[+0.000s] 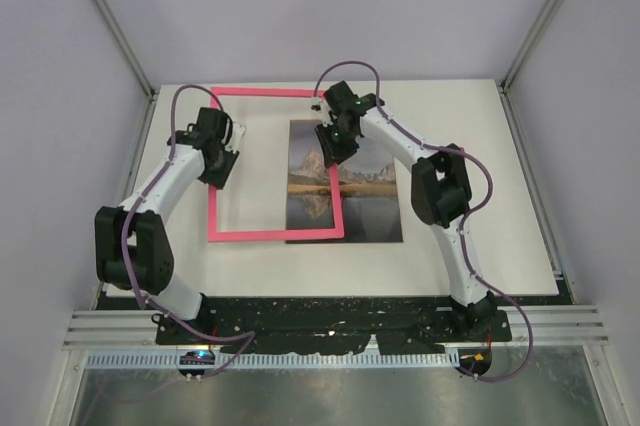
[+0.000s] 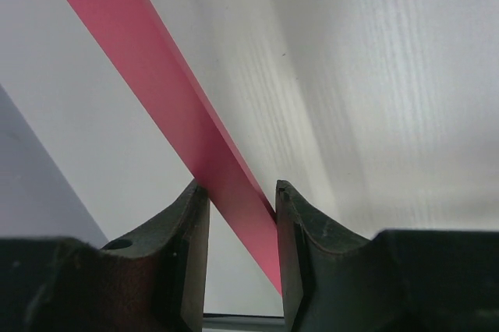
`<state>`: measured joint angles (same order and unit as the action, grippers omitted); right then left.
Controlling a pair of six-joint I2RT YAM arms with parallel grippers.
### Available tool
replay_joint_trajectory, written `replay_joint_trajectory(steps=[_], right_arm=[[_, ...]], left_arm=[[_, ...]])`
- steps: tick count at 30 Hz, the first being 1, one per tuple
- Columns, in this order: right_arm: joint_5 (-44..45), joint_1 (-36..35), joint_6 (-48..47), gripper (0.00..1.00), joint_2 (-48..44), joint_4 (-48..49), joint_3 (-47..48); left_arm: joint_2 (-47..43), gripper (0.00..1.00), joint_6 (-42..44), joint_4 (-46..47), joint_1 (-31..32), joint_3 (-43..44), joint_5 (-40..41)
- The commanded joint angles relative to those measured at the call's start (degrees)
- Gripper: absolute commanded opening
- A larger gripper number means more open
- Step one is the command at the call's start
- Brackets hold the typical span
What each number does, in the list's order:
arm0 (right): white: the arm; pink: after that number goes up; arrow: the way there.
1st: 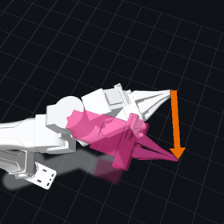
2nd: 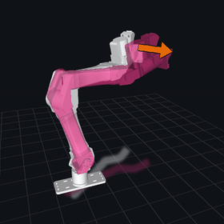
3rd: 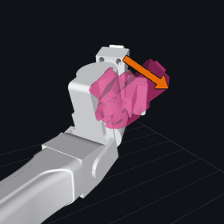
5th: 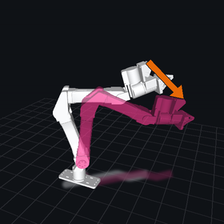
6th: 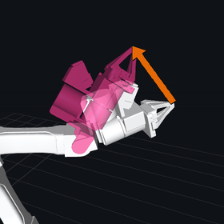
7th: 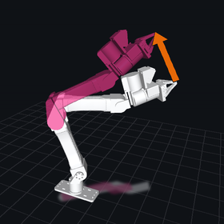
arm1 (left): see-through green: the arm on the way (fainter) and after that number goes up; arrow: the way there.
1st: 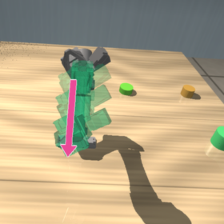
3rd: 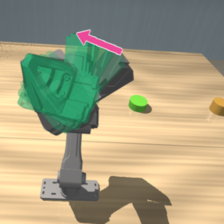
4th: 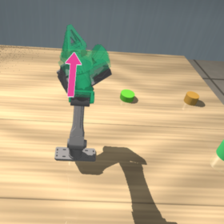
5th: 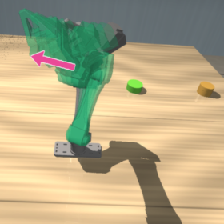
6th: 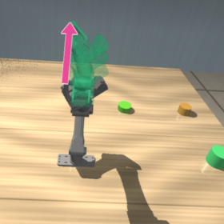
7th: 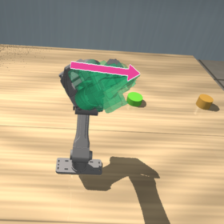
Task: Take the photo out of the frame
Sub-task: Pick up the photo frame item from the photo frame, then place the photo frame item at the center of the board.
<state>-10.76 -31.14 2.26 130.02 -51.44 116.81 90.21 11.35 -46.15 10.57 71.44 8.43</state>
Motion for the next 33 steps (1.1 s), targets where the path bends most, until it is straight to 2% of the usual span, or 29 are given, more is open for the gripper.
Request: replay_joint_trajectory(steps=[1,7,16,20,21,26,29,32,33], right_arm=[[-9.80,-7.00,-3.67,0.08,2.16,1.26,9.21],[-10.77,-11.57,-3.23,0.09,6.65,1.70,13.17],[-15.42,-16.67,-3.23,0.19,10.08,1.95,16.69],[-16.65,-17.82,-3.32,0.30,9.91,3.19,16.69],[-16.83,-18.25,-3.66,0.32,9.99,3.19,16.78],[-19.56,-19.22,-4.37,0.40,11.04,2.93,16.78],[-19.56,-19.75,-5.34,0.48,11.57,2.84,17.22],[-19.38,-19.93,-5.69,0.62,12.19,3.98,17.39],[-18.77,-19.93,-5.78,0.63,12.37,3.98,18.26]], left_arm=[[-1.27,0.00,4.64,7.83,0.07,-0.60,-1.75],[2.07,0.00,6.13,7.84,-4.14,0.10,-0.43],[1.81,0.00,7.28,8.88,-9.07,-0.77,-0.17],[2.33,0.00,7.72,9.24,-10.30,-0.78,0.45],[2.51,0.00,7.89,9.32,-12.48,-0.86,0.45],[3.56,0.00,8.77,11.08,-14.96,-1.48,1.68],[4.09,0.00,9.12,12.04,-16.10,-1.92,2.12],[4.88,0.00,9.04,12.93,-17.16,-1.92,3.17],[5.14,0.00,8.86,12.93,-17.51,-1.74,3.26]])
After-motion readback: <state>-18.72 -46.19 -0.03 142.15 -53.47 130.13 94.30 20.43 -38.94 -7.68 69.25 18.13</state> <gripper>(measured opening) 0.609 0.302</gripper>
